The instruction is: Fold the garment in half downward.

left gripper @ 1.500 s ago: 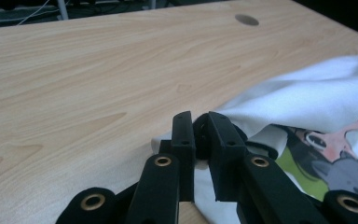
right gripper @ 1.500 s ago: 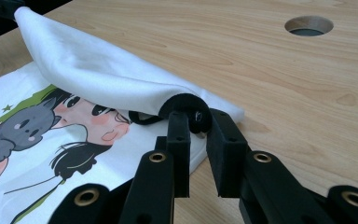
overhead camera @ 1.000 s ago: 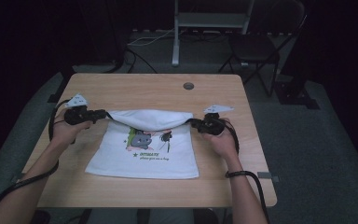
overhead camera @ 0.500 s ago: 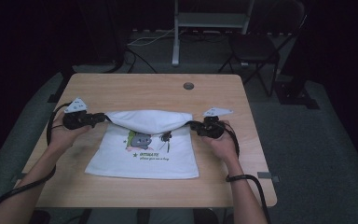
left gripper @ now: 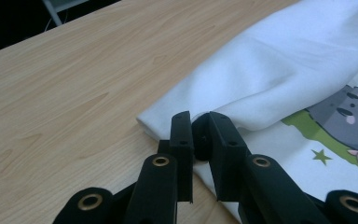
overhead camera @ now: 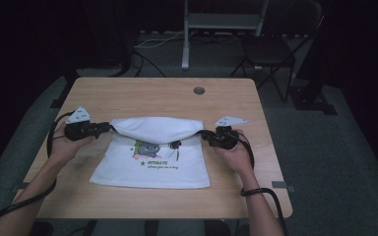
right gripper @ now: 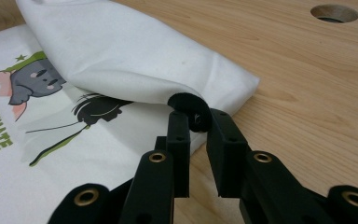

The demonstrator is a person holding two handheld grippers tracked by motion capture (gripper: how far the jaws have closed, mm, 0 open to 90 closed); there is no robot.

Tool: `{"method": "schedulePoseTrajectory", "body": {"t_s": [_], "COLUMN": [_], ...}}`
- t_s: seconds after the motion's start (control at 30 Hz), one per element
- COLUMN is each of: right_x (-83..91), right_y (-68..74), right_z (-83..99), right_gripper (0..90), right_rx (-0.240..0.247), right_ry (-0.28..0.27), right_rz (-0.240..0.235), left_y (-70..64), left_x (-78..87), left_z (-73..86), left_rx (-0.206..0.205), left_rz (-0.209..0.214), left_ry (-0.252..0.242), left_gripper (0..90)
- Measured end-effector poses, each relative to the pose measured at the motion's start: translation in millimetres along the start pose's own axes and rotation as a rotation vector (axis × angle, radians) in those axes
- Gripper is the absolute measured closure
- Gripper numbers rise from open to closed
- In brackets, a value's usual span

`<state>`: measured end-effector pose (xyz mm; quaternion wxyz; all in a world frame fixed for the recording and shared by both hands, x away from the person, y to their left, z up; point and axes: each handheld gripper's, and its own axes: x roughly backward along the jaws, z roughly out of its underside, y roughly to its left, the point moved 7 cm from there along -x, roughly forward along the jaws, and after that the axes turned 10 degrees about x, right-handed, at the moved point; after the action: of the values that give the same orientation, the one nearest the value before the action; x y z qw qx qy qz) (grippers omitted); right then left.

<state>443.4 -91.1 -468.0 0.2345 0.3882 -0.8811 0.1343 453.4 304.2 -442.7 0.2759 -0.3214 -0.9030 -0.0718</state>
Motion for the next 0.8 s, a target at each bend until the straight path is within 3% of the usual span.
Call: {"method": "schedulePoseTrajectory", "body": {"t_s": [0.8], "right_x": [9.0], "right_y": [11.7], "right_z": [2.6], "right_gripper": [79.1], "right_rx": [0.015], "right_ry": [-0.017], "right_rz": [-0.012], "left_y": [-7.8], "left_x": [15.3], "left_z": [9.8], "left_rx": [0.008], "left_rz": [0.019], "left_ry": [-0.029], "left_gripper": [80.4]}}
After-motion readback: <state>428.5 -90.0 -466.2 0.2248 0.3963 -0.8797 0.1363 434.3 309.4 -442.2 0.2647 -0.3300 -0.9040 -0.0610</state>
